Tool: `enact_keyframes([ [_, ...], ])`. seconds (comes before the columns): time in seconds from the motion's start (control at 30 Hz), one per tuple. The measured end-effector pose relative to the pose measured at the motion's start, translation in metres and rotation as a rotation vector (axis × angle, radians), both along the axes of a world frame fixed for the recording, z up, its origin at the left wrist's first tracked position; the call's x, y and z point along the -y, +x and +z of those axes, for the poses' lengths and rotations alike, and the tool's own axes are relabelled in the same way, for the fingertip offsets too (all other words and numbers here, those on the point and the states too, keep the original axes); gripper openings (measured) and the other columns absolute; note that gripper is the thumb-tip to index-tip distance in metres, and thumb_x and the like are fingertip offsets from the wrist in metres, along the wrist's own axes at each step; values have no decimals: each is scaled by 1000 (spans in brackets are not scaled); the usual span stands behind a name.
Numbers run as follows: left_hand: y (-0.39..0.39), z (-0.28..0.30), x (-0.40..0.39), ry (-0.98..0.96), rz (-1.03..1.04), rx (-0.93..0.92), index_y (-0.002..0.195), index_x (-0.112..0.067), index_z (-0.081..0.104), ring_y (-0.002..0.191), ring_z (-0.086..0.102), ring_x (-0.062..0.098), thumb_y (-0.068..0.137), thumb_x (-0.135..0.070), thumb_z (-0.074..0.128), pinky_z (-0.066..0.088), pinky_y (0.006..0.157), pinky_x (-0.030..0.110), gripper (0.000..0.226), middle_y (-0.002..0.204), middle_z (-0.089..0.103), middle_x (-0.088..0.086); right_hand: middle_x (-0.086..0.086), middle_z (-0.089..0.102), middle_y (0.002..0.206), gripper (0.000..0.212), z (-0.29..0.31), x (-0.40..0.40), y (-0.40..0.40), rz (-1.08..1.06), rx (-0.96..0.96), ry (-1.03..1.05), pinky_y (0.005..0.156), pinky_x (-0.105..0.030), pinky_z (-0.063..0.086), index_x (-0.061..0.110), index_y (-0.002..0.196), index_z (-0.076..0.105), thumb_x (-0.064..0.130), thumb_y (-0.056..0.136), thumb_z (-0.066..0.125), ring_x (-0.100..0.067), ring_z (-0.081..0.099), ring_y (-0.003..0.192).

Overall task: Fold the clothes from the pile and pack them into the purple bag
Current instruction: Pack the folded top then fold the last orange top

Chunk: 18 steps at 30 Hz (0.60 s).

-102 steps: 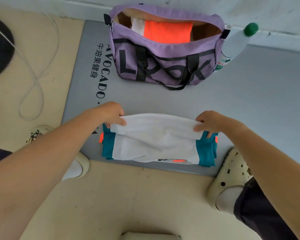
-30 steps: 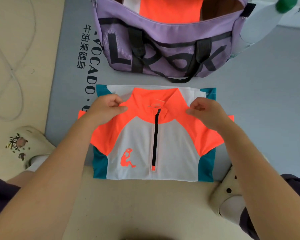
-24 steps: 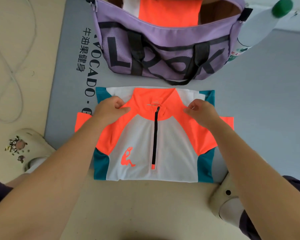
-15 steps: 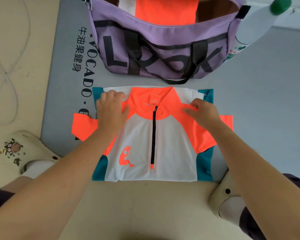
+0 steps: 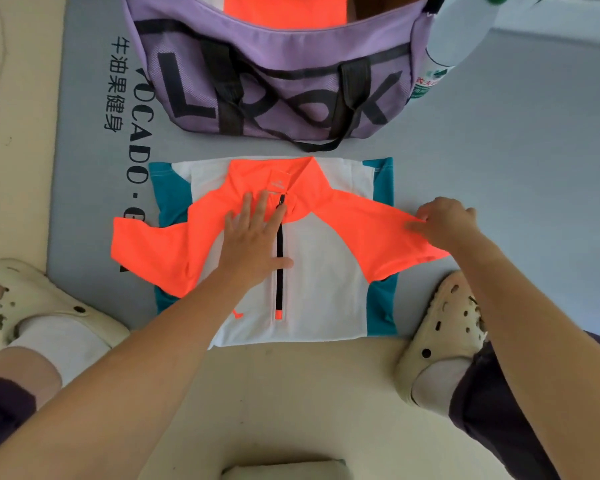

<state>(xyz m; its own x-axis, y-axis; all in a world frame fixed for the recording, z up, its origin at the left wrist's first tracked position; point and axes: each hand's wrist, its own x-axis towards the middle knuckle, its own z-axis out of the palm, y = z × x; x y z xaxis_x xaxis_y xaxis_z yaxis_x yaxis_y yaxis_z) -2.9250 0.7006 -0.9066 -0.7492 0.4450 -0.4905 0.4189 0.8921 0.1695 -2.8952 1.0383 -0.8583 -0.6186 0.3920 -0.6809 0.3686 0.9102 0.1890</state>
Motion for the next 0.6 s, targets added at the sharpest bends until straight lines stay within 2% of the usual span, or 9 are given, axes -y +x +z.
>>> enact_keyframes([
  [0.1, 1, 4, -8, -24, 30, 21, 155, -31, -7, 149, -13, 37, 76, -63, 68, 9, 115, 59, 114, 163, -16, 9, -3, 54, 113, 35, 2, -2, 13, 19, 64, -34, 91, -38, 32, 23, 115, 64, 46, 90, 56, -26, 45, 119],
  [0.2, 4, 9, -14, -58, 37, 10, 156, -27, -2, 149, -11, 38, 77, -58, 71, 10, 116, 57, 112, 163, -12, 15, -2, 56, 102, 23, 11, -11, 24, 53, 81, 74, 83, -34, 27, 18, 104, 68, 21, 87, 52, -26, 46, 112],
  [0.27, 6, 17, -16, -22, 74, 16, 157, -27, 4, 150, -10, 36, 78, -53, 73, 9, 117, 55, 108, 163, -10, 16, 0, 56, 95, 20, 21, -18, 29, 23, 43, 85, 81, -34, 25, 17, 95, 69, 16, 84, 53, -26, 45, 110],
  [0.33, 11, 27, -21, 128, 127, -24, 155, -25, 21, 149, 5, 36, 79, -47, 73, 14, 117, 49, 94, 162, 8, 16, -1, 58, 89, 16, 33, -19, 25, 27, 28, -5, 79, -32, 30, 15, 90, 69, 23, 85, 56, -26, 50, 103],
  [0.4, 18, 37, -31, 373, 244, -19, 140, -21, 47, 135, 35, 31, 80, -42, 74, 31, 107, 38, 69, 145, 41, 11, -4, 62, 87, 23, 49, -7, 14, -11, 66, -207, 70, -30, 38, 12, 87, 67, 33, 85, 59, -25, 56, 89],
  [0.43, 22, 43, -38, 496, 374, 123, 130, -24, 56, 123, 47, 25, 81, -44, 73, 39, 98, 30, 56, 133, 52, 5, -5, 62, 85, 28, 56, 5, 7, -14, 97, -306, 65, -30, 40, 10, 86, 65, 38, 86, 61, -24, 56, 83],
  [0.5, 30, 59, -53, 685, 665, 636, 115, -31, 61, 106, 61, 15, 79, -58, 66, 46, 83, 22, 45, 118, 63, -2, -6, 61, 77, 36, 66, 36, -4, 11, 114, -447, 59, -29, 41, 10, 79, 60, 44, 89, 59, -23, 58, 76],
  [0.53, 36, 63, -58, 748, 775, 862, 113, -32, 61, 105, 64, 14, 77, -64, 60, 48, 82, 24, 48, 117, 66, -2, -5, 61, 73, 38, 68, 53, -8, -8, 93, -529, 59, -28, 40, 11, 74, 55, 45, 92, 57, -24, 60, 75],
  [0.6, 48, 60, -59, 883, 923, 1121, 117, -33, 59, 109, 66, 15, 78, -68, 51, 50, 90, 30, 53, 117, 70, -5, -7, 70, 73, 34, 70, 81, -13, -303, 99, -873, 63, -25, 49, 12, 78, 52, 41, 97, 52, -26, 71, 79],
])
